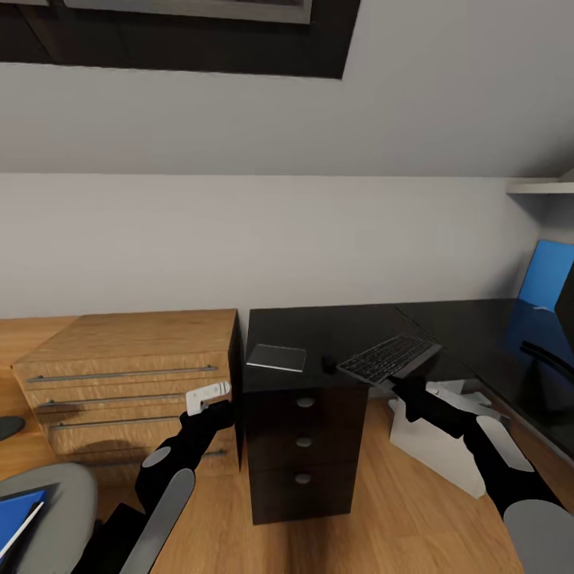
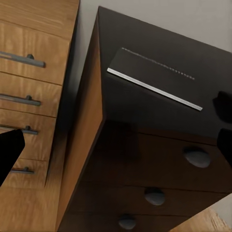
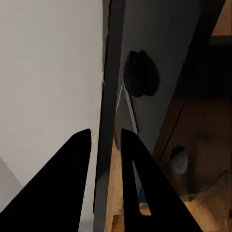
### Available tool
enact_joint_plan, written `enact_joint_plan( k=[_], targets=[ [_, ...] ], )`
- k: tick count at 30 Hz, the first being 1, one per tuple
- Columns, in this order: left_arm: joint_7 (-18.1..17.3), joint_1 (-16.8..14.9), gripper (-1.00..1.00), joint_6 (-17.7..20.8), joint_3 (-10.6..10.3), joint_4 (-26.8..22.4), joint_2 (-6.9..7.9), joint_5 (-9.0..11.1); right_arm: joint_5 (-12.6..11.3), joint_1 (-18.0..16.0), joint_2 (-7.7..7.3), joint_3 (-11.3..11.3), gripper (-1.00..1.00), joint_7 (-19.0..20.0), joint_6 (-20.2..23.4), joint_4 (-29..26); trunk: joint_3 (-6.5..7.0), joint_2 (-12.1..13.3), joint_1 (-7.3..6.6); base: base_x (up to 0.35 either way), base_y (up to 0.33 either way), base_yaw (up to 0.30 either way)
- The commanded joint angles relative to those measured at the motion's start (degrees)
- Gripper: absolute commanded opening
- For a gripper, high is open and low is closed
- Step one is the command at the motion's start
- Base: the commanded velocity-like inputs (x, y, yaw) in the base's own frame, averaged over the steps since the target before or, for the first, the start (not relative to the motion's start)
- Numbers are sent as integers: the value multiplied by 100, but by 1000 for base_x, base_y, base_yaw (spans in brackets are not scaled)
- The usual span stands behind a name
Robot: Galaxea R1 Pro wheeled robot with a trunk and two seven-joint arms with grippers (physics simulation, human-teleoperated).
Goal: In the bedroom, organize the workspace by keeping the computer under the desk, ensuring the monitor is on the desk, placing the keyboard on the desk next to the monitor, placing the mouse on the desk next to the keyboard, moving the folder from the swivel chair onto the desk next to the mouse, stacking the notebook on top of the folder with the pen on top of the notebook, and positioning the swivel chair next to the desk.
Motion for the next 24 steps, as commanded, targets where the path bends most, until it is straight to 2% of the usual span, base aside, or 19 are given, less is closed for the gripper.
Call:
enact_joint_plan(
  k=[1,5,6,8,10,15,22,24],
  targets=[
    [58,-6,100,7,-14,-8,6,54,-70,-5,3,-9,-100,-15,24,25,-24,-45,22,0,0,0],
    [58,-6,100,12,-14,-6,6,49,-13,-5,4,9,-100,-11,17,75,-96,-205,110,0,0,0],
    [58,-6,100,13,-14,-2,6,48,338,-6,8,5,-100,2,6,75,-114,-245,132,0,0,0],
    [58,-6,100,13,-11,0,6,47,578,-6,15,2,-100,8,-6,72,-150,-326,176,0,0,0],
    [58,-6,100,13,-7,4,6,48,658,-5,27,1,-100,17,-114,69,-186,-406,220,0,0,0],
    [58,-6,100,13,-6,2,6,46,685,-6,30,8,-100,28,-184,68,-276,-606,329,0,0,0],
    [58,-6,100,13,-6,1,6,46,686,-5,29,9,-100,28,-188,60,-276,-606,329,0,0,0],
    [58,-6,100,13,-6,1,6,46,686,-7,30,9,-100,28,-188,60,-312,-687,373,0,0,0]
  ],
)
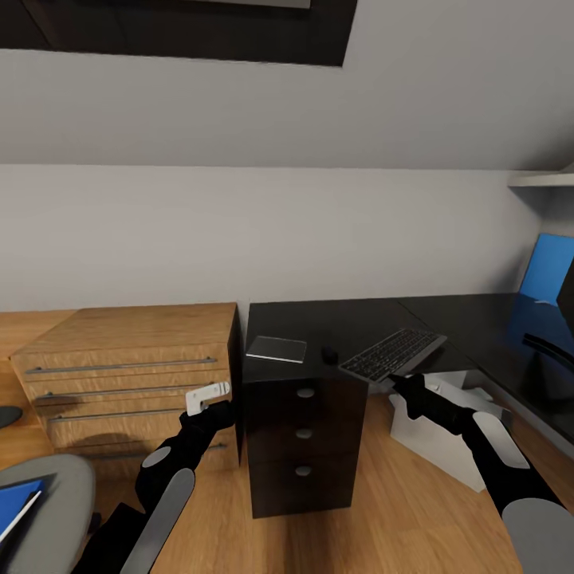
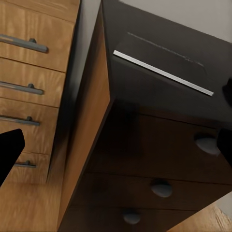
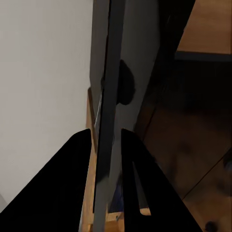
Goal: In the bedroom, organize the workspace by keeping the computer under the desk, ensuring the monitor is on the desk, placing the keyboard on the desk next to the monitor, placing the mouse on the desk next to the keyboard, moving the folder from the swivel chair onto the desk next to the mouse, stacking the notebook on top of the folder with the pen on top of the notebook, and positioning the swivel chair next to the desk.
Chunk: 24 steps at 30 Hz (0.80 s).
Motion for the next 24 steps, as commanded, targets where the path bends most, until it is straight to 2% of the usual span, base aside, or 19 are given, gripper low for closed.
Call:
enact_joint_plan(
  k=[1,5,24],
  targets=[
    [60,-6,100,4,-13,-9,6,54,175,-4,-1,-18,-100,-16,38,259,-25,-44,22,0,0,0],
    [58,-6,100,2,-13,-9,6,54,175,-1,0,-18,-100,-9,38,258,-97,-204,110,0,0,0],
    [58,-6,100,23,-14,5,20,63,166,-1,-2,-18,-100,0,44,258,-97,-204,110,0,0,0]
  ],
)
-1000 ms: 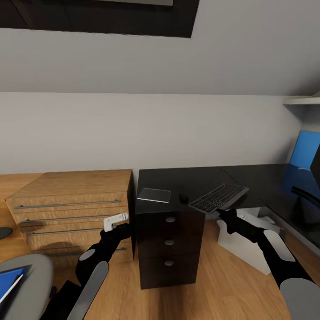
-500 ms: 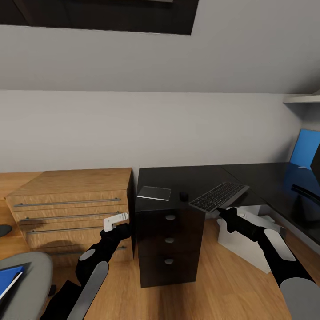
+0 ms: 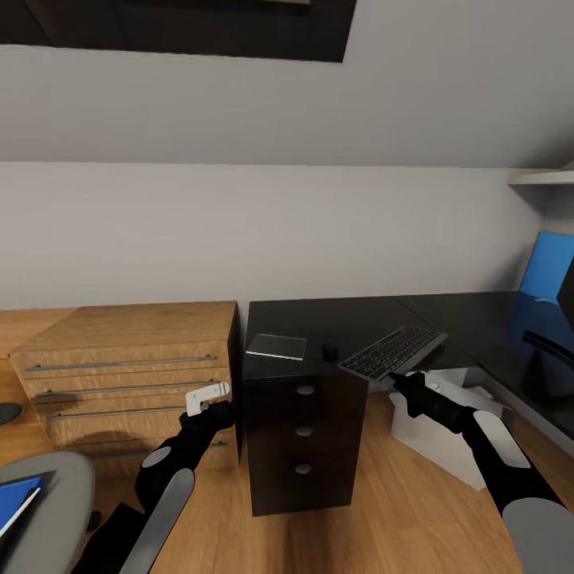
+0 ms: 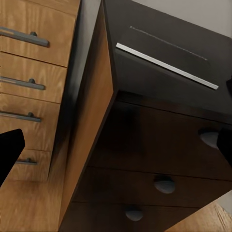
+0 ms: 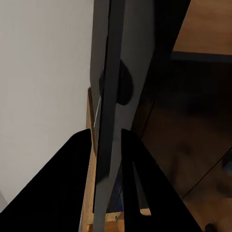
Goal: In the bedroom, organize the workspace by keeping the computer under the desk, ensuring the monitor is on the desk, placing the keyboard on the desk next to the monitor, placing the mouse on the desk next to the keyboard, moving the folder from the swivel chair onto the desk next to the mouse, stacking the notebook on top of the folder with the pen on top of the notebook, and positioning the swivel chair next to the desk.
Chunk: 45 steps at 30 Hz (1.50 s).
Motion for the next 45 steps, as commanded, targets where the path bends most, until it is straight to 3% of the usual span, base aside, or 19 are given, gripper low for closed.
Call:
enact_joint_plan(
  k=[1,5,6,30,45],
  targets=[
    [58,-6,100,6,-13,-4,7,55,154,-1,3,-10,-100,-16,38,319,-7,-2,-1,0,0,0],
    [58,-6,100,7,-13,3,9,56,153,-1,1,-10,-100,-16,39,319,-7,-2,-1,0,0,0],
    [58,-6,100,7,-13,3,9,55,153,-1,1,-10,100,-16,43,319,-7,-2,-1,0,0,0],
    [58,-6,100,0,-13,38,10,55,153,-1,-4,-18,100,-7,59,319,-7,-2,-1,-1,0,0],
    [58,-6,100,-2,-13,57,10,55,153,-1,-4,-18,100,-7,59,319,-7,-2,-1,-135,0,0]
  ],
)
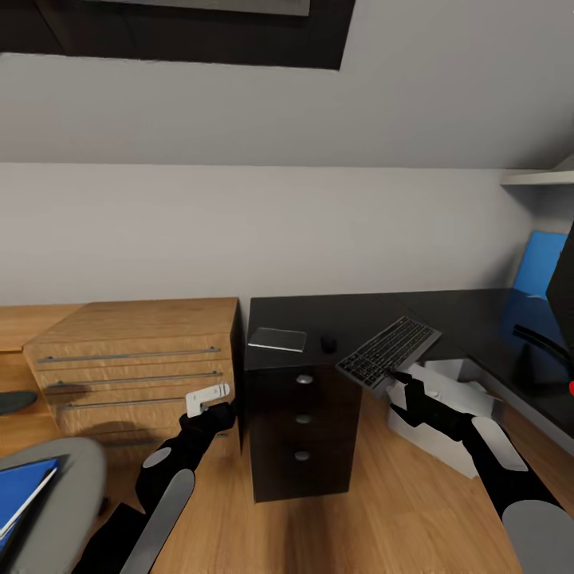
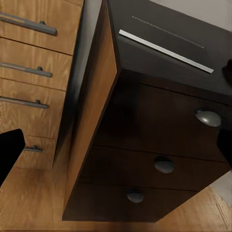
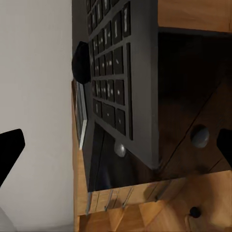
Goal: In the bedroom, organize the workspace by keeping the computer under the desk, ensuring the monitor is on the desk, placing the keyboard on the desk next to the monitor, placing the mouse on the desk next to the keyboard, moving the folder from the swivel chair onto the desk next to the mouse, stacking the notebook on top of the folder with the pen on top of the notebook, and positioning the swivel chair next to the desk.
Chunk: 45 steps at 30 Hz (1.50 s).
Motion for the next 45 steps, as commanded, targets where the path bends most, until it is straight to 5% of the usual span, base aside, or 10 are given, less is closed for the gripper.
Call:
enact_joint_plan(
  k=[1,20,45],
  targets=[
    [58,-6,100,7,-14,-8,6,55,-14,-4,1,-13,100,-13,29,-1,-6,-3,-2,-254,0,0],
    [58,-6,100,10,-14,-8,6,55,-14,-4,1,-13,100,-13,27,-1,-6,-3,-2,-170,0,0],
    [58,-6,100,6,-14,-8,6,46,-13,-4,-17,-60,100,-14,-6,-12,443,999,-552,-2,0,0]
  ],
)
